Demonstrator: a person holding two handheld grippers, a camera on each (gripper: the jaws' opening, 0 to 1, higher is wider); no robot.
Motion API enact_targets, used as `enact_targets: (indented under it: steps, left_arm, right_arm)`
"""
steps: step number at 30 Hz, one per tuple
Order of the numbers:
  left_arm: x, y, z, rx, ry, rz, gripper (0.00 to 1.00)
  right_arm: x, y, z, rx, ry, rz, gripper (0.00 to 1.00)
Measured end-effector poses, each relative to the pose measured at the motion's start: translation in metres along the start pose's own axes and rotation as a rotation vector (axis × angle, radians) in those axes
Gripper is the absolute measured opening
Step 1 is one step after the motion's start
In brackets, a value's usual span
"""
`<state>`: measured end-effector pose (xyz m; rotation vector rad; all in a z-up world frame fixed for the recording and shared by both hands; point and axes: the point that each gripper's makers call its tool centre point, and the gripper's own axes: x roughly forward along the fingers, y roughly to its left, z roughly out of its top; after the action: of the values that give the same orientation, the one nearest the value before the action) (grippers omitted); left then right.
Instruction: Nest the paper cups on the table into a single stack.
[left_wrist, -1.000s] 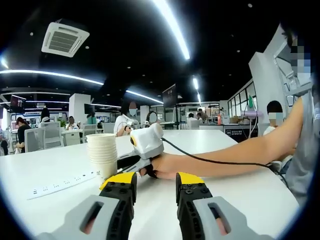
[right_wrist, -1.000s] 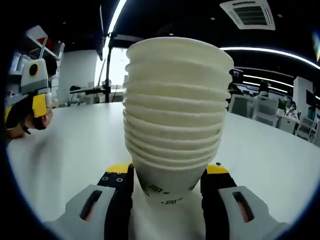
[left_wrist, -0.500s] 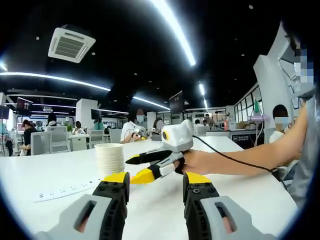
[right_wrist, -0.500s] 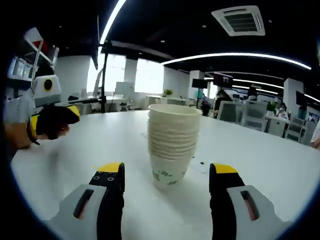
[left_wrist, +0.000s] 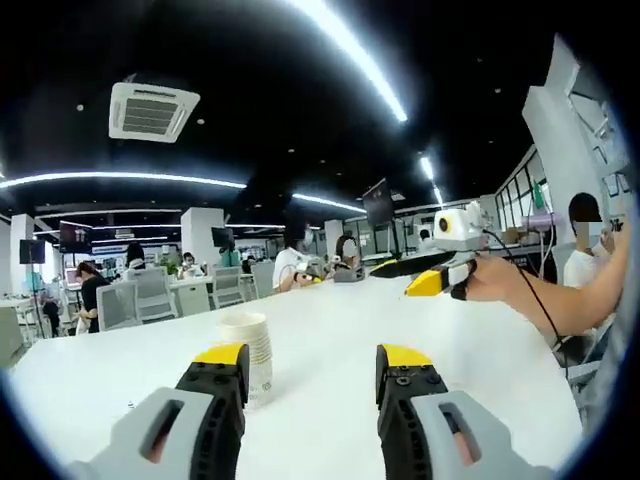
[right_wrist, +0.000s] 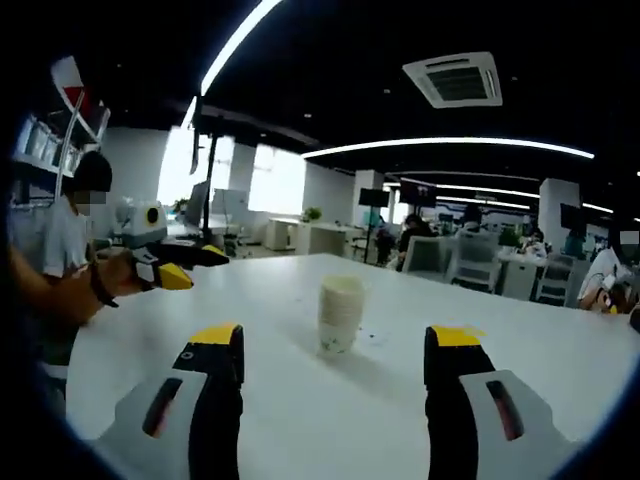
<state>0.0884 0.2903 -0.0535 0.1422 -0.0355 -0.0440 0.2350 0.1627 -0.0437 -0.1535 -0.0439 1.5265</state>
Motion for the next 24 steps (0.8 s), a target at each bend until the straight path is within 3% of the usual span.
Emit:
enact_targets:
  steps: [7, 12, 16, 18, 22, 24]
  left_arm:
    - [-0.043, -0.022, 0.029, -0.025, -0.042, 0.045, 0.71]
    - [-0.069, -0.039, 0.042, -0.015, -0.054, 0.079, 0.73]
    - [-0.09, -0.048, 0.04, -0.011, -0.043, 0.113, 0.74]
    - [-0.099, -0.051, 0.037, -0.02, -0.042, 0.125, 0.74]
    - [-0.121, -0.06, 0.029, -0.04, -0.038, 0.156, 0.75]
    - [-0.134, -0.064, 0.028, -0.028, -0.04, 0.182, 0.75]
  right_arm:
    - [-0.076, 0.031, 0.01, -0.003, -0.072, -0.041, 0.76]
    - [-0.115, 0.046, 0.007, -0.007, -0.085, -0.076, 0.78]
    - [-0.141, 0.061, 0.013, -0.028, -0.146, -0.071, 0.78]
    - [-0.154, 0.068, 0.011, -0.007, -0.14, -0.075, 0.75]
    - [-0.169, 0.077, 0.013, -0.021, -0.147, -0.094, 0.81]
    - [-0.177, 0.086, 0.009, -0.021, -0.111, -0.088, 0.81]
